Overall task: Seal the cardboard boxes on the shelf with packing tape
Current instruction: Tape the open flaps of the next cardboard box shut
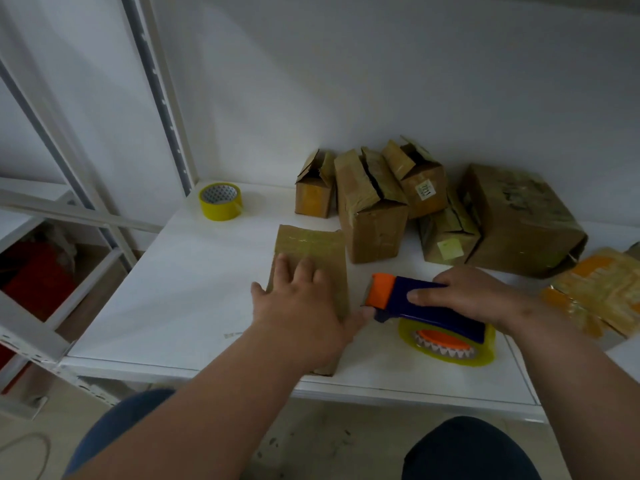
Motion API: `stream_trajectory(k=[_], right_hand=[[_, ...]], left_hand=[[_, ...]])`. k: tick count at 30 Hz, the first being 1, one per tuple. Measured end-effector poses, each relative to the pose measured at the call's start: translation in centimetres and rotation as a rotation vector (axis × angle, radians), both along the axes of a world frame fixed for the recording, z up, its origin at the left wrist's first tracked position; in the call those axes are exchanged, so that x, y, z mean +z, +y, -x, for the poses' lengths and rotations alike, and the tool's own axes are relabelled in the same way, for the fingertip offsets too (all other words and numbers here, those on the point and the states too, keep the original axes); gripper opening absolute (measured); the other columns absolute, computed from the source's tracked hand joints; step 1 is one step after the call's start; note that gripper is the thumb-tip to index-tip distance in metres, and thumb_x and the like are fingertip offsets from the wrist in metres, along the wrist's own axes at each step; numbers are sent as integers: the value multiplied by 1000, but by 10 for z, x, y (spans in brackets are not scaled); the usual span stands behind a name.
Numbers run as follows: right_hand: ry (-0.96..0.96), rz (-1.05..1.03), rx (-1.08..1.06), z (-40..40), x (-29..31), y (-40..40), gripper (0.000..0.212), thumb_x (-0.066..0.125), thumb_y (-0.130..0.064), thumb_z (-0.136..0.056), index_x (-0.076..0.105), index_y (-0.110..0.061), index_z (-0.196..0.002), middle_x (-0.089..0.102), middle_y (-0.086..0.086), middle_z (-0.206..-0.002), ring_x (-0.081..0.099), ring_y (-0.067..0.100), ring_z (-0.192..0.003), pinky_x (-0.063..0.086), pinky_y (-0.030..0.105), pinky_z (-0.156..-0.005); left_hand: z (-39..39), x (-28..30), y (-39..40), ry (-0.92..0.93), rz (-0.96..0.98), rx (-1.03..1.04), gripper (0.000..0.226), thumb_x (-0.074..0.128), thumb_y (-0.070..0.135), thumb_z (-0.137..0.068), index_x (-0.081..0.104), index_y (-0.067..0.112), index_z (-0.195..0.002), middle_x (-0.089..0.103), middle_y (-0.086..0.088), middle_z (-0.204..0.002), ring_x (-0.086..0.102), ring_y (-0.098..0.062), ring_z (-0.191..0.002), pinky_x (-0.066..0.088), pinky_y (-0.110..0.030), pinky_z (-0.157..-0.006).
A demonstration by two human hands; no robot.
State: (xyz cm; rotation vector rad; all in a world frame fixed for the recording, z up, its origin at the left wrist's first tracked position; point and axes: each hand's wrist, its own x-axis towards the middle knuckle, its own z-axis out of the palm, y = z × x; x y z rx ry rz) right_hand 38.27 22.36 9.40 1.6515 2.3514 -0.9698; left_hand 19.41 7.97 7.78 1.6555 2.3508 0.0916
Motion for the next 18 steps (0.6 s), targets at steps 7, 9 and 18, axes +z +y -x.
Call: stream_trajectory(k=[7, 9, 18], right_hand=[[178, -80, -101, -17, -24, -27, 45, 66, -57, -80, 68, -12, -78, 69, 4, -71, 66, 17, -63, 45, 24, -56], [224, -99, -127, -21, -27, -34, 44, 66, -57, -80, 67, -12, -77, 69, 2, -69, 65, 15, -62, 43, 23, -54], [403, -110, -242, -36, -38, -60, 44, 69, -53, -80, 67, -9, -76, 69, 3, -67, 64, 13, -58, 42, 20, -51]], left_hand=[[-3, -3, 5, 46, -4, 67, 74, 50, 62, -77, 28, 25, -138, 20, 5, -152, 1, -29, -148, 27, -62, -106], [-1, -2, 3, 47, 47, 54, 84, 51, 67, -75, 23, 28, -144, 5, 7, -159, -11, -31, -148, 16, -70, -109], [12, -3, -12, -54, 43, 71, 96, 56, 78, -64, 14, 47, -145, 3, 10, -156, 18, -33, -137, 41, -49, -104]])
